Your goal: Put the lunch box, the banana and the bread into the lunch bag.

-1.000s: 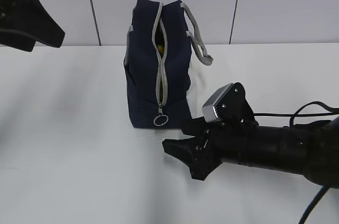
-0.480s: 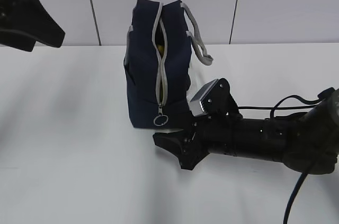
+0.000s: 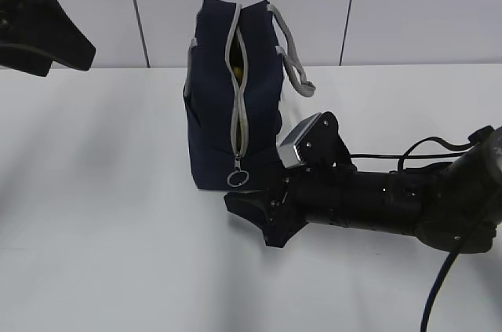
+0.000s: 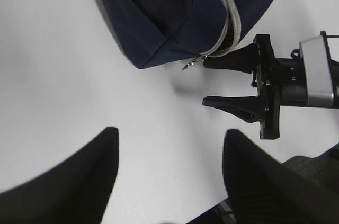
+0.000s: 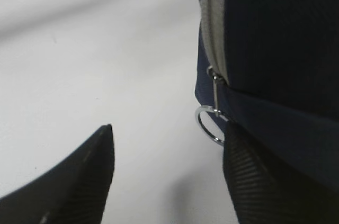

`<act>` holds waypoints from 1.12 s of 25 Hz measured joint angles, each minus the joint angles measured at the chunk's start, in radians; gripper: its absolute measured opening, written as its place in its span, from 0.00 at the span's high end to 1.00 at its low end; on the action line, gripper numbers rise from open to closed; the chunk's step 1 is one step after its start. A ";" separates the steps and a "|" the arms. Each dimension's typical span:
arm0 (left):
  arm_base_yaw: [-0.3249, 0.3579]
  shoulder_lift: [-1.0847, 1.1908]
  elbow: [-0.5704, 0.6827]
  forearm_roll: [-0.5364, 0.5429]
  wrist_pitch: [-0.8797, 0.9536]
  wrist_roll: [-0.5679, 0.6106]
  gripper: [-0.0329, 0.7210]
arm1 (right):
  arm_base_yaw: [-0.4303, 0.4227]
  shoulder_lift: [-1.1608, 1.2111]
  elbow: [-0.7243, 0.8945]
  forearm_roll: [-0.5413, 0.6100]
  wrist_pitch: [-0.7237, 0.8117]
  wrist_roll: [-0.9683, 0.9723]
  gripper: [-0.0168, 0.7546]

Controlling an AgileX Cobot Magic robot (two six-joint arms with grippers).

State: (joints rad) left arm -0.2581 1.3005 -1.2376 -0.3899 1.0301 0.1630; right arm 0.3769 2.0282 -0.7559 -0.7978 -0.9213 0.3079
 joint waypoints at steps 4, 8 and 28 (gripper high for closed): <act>0.000 0.000 0.000 0.000 0.000 0.000 0.38 | 0.002 0.002 0.000 -0.013 0.002 0.001 0.36; 0.000 0.000 0.000 0.000 -0.001 0.000 0.38 | 0.002 0.013 -0.021 -0.015 0.019 0.004 0.36; 0.000 0.000 0.000 0.026 -0.005 0.000 0.38 | 0.004 0.082 -0.111 -0.021 0.031 0.040 0.36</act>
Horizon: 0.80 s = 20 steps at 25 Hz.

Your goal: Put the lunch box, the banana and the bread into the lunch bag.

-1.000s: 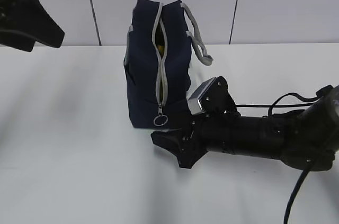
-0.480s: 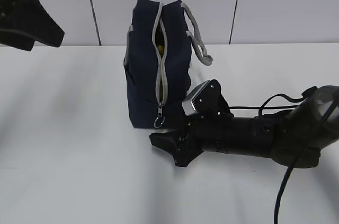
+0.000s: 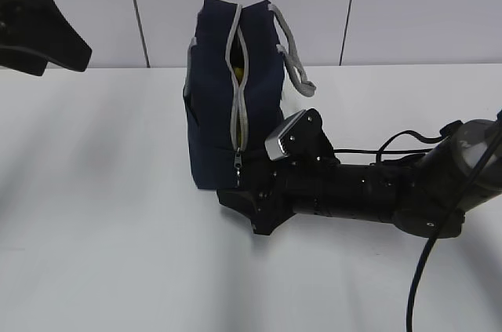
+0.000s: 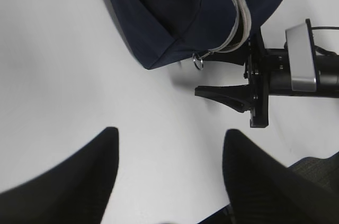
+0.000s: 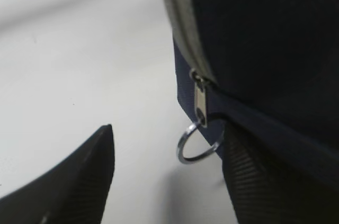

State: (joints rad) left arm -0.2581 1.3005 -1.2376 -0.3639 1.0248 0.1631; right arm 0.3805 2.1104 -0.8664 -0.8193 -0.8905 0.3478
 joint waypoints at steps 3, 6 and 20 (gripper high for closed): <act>0.000 0.000 0.000 0.001 0.000 0.001 0.38 | 0.000 0.000 -0.002 0.000 0.005 0.004 0.38; 0.000 0.000 0.000 0.003 0.000 0.001 0.38 | 0.000 0.000 -0.002 0.000 0.006 0.004 0.45; 0.000 0.000 0.000 0.003 0.001 0.001 0.38 | 0.000 0.000 -0.009 0.073 0.073 0.006 0.78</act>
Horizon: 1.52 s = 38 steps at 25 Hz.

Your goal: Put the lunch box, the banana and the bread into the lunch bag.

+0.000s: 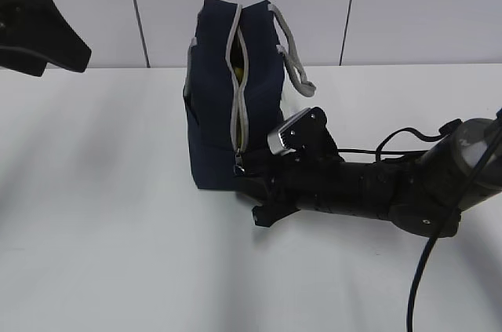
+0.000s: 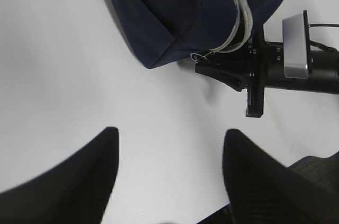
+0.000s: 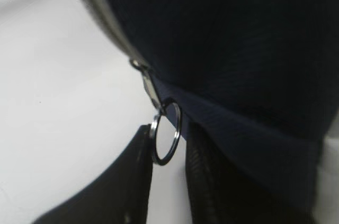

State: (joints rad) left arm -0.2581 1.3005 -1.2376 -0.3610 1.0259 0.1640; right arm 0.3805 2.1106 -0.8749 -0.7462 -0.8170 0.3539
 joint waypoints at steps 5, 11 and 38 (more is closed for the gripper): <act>0.000 0.000 0.000 0.000 0.000 0.000 0.38 | 0.001 0.000 0.000 0.013 0.002 0.000 0.91; 0.000 0.000 0.000 0.000 0.000 0.000 0.38 | 0.001 0.000 0.000 0.002 0.002 -0.010 0.96; 0.000 0.000 0.000 0.000 0.004 0.000 0.38 | 0.001 0.000 0.000 -0.047 -0.010 -0.021 1.00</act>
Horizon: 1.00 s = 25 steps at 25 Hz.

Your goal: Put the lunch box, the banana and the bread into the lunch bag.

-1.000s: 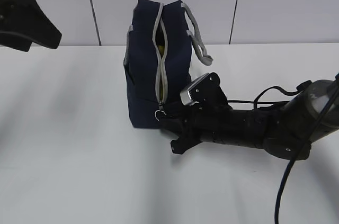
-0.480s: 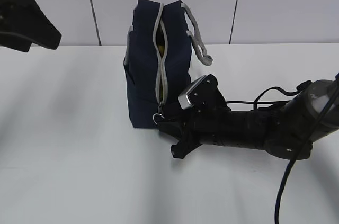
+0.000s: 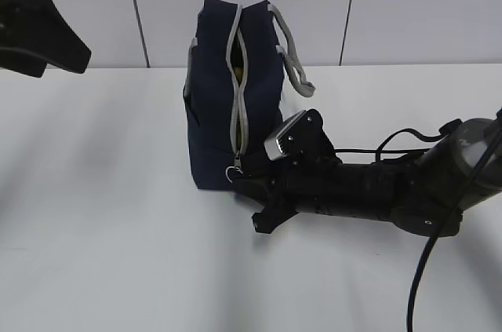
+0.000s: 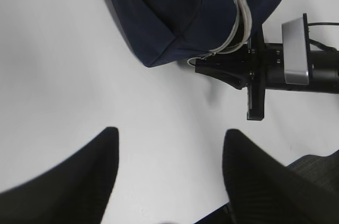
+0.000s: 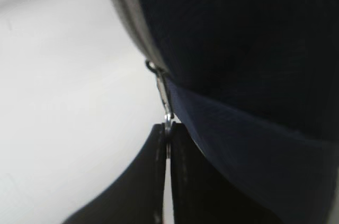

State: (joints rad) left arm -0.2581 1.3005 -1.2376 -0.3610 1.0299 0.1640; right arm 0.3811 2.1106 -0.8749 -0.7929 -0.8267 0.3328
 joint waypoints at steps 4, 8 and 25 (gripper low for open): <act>0.000 0.000 0.000 0.000 0.000 0.000 0.38 | 0.000 0.000 0.000 0.000 -0.013 0.000 1.00; 0.000 0.000 0.000 0.000 0.001 0.000 0.38 | 0.000 0.000 0.000 0.000 -0.015 0.000 1.00; 0.000 0.000 0.000 0.000 0.001 0.000 0.38 | 0.000 0.000 0.000 0.002 -0.015 0.000 0.96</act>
State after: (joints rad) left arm -0.2581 1.3005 -1.2376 -0.3610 1.0308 0.1640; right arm 0.3811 2.1106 -0.8749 -0.7912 -0.8417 0.3328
